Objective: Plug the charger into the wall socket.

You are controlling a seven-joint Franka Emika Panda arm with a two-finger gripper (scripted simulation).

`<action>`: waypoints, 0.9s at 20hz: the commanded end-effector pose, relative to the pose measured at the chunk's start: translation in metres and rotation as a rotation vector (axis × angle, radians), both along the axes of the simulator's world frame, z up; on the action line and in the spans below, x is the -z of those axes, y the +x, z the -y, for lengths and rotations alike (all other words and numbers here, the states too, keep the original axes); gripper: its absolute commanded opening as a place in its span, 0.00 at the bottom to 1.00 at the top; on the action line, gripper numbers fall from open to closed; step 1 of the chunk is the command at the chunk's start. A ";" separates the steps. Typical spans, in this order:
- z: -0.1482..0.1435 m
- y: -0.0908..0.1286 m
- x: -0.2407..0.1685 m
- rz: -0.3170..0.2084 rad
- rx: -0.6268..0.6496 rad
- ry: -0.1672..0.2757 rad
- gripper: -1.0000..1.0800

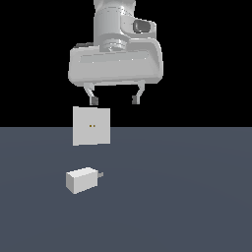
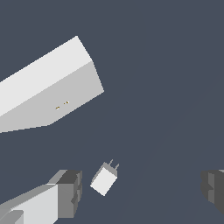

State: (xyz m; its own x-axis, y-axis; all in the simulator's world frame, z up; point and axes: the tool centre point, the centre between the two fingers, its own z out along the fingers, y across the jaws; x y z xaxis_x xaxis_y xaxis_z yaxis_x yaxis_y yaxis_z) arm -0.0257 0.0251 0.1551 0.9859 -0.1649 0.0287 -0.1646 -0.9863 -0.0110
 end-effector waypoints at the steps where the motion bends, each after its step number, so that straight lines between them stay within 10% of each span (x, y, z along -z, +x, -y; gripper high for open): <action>1: -0.002 -0.007 0.007 0.010 0.049 -0.005 0.96; 18: -0.023 -0.045 0.052 0.070 0.364 -0.039 0.96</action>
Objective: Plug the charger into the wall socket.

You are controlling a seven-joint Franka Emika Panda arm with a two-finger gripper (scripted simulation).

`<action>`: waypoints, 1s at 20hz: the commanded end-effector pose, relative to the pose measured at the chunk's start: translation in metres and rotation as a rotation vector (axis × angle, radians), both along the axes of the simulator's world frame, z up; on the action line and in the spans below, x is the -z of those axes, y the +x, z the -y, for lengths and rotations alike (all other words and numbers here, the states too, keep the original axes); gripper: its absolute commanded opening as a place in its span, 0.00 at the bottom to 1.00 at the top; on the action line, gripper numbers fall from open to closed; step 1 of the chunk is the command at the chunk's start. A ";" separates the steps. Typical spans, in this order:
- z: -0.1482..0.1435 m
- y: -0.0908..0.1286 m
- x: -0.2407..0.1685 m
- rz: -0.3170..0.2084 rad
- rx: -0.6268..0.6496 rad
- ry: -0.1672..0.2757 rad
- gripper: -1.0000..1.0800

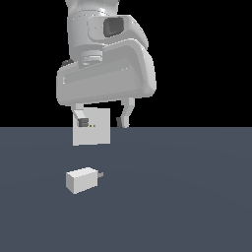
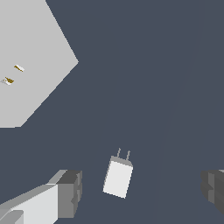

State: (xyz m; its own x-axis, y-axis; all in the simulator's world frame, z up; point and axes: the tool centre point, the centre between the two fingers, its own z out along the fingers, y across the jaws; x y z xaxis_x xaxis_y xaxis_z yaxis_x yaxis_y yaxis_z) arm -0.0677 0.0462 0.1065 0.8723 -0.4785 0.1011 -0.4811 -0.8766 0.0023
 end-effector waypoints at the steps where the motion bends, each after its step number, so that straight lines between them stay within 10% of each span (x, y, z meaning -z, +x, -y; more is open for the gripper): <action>1: -0.004 -0.004 0.006 0.009 0.044 -0.005 0.96; 20: -0.025 -0.023 0.042 0.050 0.269 -0.034 0.96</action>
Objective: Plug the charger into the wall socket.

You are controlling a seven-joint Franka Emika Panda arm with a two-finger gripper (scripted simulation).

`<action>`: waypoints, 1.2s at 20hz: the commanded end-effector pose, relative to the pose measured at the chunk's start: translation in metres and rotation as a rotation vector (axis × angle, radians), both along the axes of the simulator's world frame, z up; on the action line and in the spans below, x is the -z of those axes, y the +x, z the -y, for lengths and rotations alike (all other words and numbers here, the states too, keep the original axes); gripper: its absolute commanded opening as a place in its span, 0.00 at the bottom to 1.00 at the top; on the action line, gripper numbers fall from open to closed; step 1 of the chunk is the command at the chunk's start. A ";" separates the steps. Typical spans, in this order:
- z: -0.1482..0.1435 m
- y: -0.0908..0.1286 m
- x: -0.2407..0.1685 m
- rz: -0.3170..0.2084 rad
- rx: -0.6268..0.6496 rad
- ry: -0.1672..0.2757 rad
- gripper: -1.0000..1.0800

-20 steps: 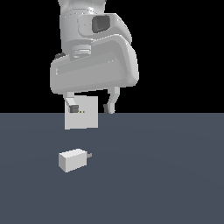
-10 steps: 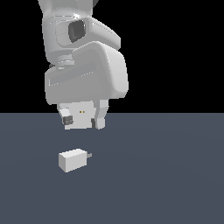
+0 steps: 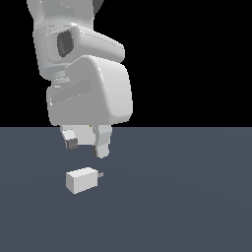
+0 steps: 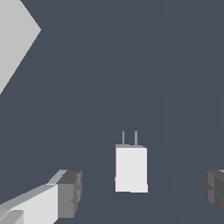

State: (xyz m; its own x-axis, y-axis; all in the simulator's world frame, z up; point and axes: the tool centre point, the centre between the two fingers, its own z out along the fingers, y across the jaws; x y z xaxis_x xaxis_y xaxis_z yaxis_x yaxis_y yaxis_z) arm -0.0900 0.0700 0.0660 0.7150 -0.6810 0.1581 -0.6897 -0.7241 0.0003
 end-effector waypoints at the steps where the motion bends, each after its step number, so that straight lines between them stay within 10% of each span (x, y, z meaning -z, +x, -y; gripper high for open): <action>1: -0.001 -0.001 0.002 0.003 0.014 -0.002 0.96; 24: -0.002 -0.002 0.053 0.003 0.025 -0.002 0.96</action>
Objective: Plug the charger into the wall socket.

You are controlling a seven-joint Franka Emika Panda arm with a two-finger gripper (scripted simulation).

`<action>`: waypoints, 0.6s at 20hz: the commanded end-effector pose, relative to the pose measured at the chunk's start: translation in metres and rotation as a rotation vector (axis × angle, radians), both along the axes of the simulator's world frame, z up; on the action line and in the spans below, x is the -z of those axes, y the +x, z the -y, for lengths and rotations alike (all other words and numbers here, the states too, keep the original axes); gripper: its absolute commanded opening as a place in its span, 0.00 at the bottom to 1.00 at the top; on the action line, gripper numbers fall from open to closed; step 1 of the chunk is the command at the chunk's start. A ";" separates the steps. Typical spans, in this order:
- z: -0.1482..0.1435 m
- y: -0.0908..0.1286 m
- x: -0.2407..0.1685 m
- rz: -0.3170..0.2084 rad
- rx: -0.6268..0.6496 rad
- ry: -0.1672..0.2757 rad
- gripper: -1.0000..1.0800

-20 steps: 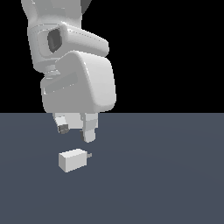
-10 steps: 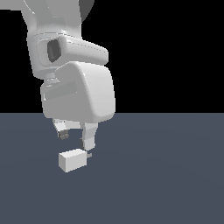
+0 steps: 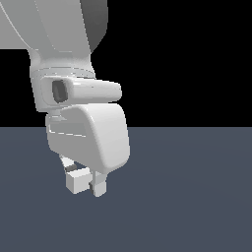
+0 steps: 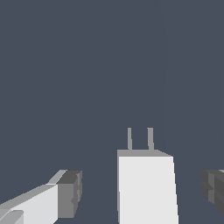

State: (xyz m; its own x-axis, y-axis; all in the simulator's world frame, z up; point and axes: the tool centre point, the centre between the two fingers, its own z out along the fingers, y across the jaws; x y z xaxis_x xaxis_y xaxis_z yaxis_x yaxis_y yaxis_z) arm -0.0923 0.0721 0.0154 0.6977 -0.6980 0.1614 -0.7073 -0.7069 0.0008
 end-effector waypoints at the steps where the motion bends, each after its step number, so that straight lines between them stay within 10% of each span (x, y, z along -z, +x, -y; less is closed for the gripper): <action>1: 0.000 0.001 0.003 0.001 0.001 0.000 0.96; 2: 0.000 0.001 0.004 0.001 0.001 0.000 0.96; 3: 0.000 0.001 0.004 0.001 0.001 0.000 0.00; 12: 0.000 0.001 0.004 0.001 0.001 0.000 0.00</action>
